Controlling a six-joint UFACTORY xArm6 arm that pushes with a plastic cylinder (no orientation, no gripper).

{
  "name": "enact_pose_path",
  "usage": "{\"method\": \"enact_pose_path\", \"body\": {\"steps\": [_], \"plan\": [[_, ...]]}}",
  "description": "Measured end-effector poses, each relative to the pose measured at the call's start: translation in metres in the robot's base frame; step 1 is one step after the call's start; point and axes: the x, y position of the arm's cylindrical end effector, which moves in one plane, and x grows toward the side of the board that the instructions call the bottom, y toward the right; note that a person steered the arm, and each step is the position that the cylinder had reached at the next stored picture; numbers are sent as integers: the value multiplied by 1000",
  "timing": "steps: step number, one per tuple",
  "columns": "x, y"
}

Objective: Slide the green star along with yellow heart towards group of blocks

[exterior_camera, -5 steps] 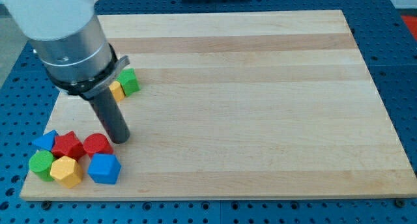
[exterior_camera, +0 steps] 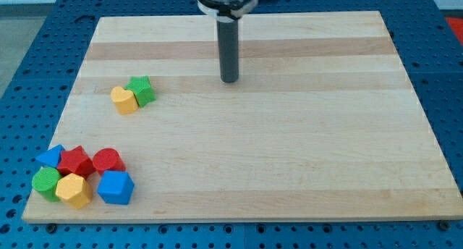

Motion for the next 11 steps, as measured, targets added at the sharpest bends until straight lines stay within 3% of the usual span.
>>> {"method": "enact_pose_path", "body": {"steps": [3,4,5,6,8,10,11], "plan": [[2,-139],[36,-153],[72,-156],[78,-157],[51,-136],[75,-99],[76,-121]]}}
